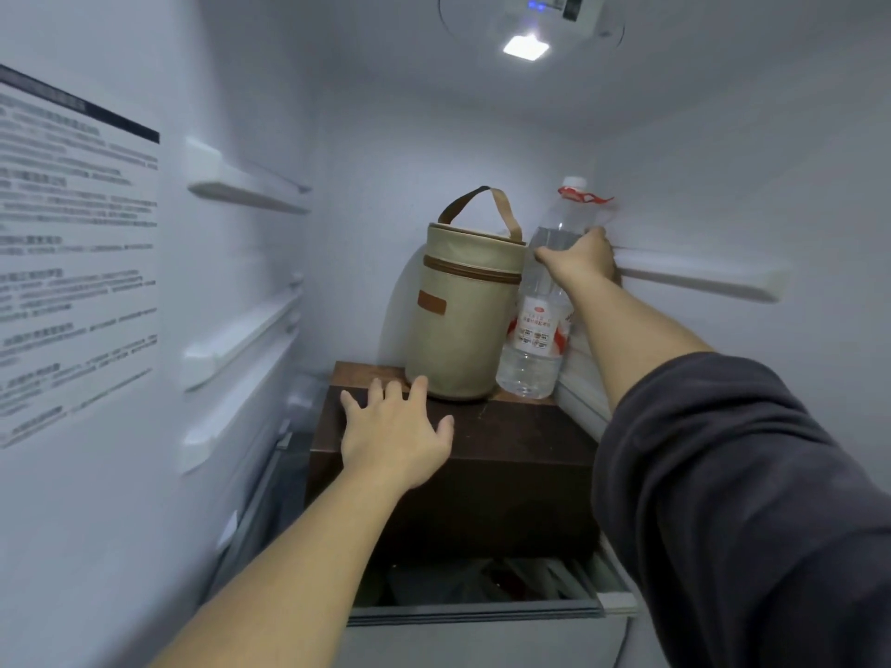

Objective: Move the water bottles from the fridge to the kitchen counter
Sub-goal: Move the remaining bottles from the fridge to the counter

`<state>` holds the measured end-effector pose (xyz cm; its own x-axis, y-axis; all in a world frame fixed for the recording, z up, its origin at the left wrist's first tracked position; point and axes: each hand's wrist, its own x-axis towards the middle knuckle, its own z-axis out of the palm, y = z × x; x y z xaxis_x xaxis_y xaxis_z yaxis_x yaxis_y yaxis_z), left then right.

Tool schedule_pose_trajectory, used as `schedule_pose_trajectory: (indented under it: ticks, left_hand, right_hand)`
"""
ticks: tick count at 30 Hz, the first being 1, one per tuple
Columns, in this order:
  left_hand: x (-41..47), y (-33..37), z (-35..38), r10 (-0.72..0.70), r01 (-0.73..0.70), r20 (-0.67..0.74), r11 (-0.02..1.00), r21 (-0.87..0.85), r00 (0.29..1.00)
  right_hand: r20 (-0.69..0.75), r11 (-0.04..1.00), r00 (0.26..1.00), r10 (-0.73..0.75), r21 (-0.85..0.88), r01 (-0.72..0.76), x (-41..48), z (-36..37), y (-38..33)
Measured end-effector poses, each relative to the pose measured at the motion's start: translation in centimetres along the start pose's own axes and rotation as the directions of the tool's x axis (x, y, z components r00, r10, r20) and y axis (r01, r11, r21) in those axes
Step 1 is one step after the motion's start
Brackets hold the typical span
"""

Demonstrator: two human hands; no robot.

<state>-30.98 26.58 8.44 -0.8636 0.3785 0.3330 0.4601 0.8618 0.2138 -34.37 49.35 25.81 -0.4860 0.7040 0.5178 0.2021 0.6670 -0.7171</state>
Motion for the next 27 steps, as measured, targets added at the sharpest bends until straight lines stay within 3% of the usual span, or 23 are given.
schedule_pose_trajectory:
  ticks: [7,12,27]
  left_hand:
    - [0.0,0.0,-0.1,0.003,-0.003,0.041,1.0,0.015,0.999]
    - [0.0,0.1,-0.3,0.001,-0.002,0.054,1.0,0.027,0.999]
    - [-0.3,0.1,-0.8,0.013,-0.014,0.034,0.999,0.041,0.999]
  right_hand:
    - [-0.11,0.992,0.99,-0.09,-0.093,0.08,-3.4,-2.6,-0.8]
    - [-0.028,0.988,0.997,-0.065,-0.141,0.061,-5.0,-5.5,-1.6]
    - [0.16,0.999,0.986,0.044,0.013,-0.047,-3.9,-6.4,-3.0]
